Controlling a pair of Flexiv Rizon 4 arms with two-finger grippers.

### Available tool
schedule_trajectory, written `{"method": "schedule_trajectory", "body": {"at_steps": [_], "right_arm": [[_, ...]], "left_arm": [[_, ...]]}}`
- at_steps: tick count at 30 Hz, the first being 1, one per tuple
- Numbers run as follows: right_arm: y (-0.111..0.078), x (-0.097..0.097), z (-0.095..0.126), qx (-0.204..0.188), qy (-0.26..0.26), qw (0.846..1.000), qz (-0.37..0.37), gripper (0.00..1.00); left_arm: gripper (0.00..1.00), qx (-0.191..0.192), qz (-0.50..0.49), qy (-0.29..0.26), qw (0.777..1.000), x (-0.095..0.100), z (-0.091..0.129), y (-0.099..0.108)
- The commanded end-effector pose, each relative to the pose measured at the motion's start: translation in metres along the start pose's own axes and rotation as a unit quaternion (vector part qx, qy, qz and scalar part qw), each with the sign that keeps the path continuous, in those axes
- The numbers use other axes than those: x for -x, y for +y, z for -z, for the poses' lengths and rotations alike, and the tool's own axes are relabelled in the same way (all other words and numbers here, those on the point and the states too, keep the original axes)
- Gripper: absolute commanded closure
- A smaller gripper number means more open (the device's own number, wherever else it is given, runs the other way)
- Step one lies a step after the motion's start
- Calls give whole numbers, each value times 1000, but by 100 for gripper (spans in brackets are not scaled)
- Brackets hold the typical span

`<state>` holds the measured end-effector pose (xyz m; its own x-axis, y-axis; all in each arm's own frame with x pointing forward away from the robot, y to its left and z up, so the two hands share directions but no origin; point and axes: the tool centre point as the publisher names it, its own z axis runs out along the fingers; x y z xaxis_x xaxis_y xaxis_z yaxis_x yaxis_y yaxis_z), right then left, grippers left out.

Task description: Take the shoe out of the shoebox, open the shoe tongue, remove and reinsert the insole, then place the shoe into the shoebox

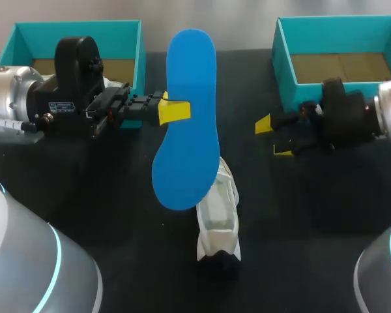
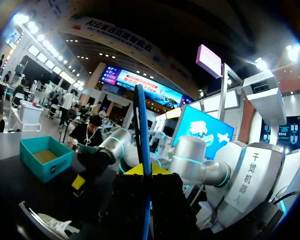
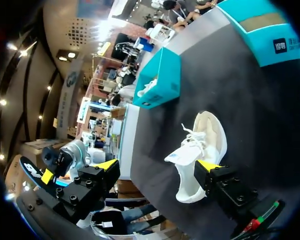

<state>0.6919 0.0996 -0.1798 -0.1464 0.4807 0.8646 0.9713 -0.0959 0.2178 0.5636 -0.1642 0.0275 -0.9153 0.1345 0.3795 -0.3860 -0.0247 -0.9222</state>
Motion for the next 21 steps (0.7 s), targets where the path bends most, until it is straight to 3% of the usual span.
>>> {"method": "schedule_trajectory", "body": {"at_steps": [1, 5, 11, 16, 21], "right_arm": [[3, 5, -7, 3, 77, 997, -16, 0], [16, -9, -4, 10, 142, 990, -1, 0], [22, -32, -4, -3, 179, 984, 5, 0], [27, -46, -5, -17, 178, 984, -1, 0], [30, -61, -6, -36, 180, 983, -8, 0]], "left_arm": [[100, 0, 0, 0, 1000, 1, -1, 0], [100, 0, 0, 0, 1000, 1, -1, 0], [100, 0, 0, 0, 1000, 1, -1, 0], [100, 0, 0, 0, 1000, 1, -1, 0], [100, -6, -106, -17, 994, 16, 3, -2]]}}
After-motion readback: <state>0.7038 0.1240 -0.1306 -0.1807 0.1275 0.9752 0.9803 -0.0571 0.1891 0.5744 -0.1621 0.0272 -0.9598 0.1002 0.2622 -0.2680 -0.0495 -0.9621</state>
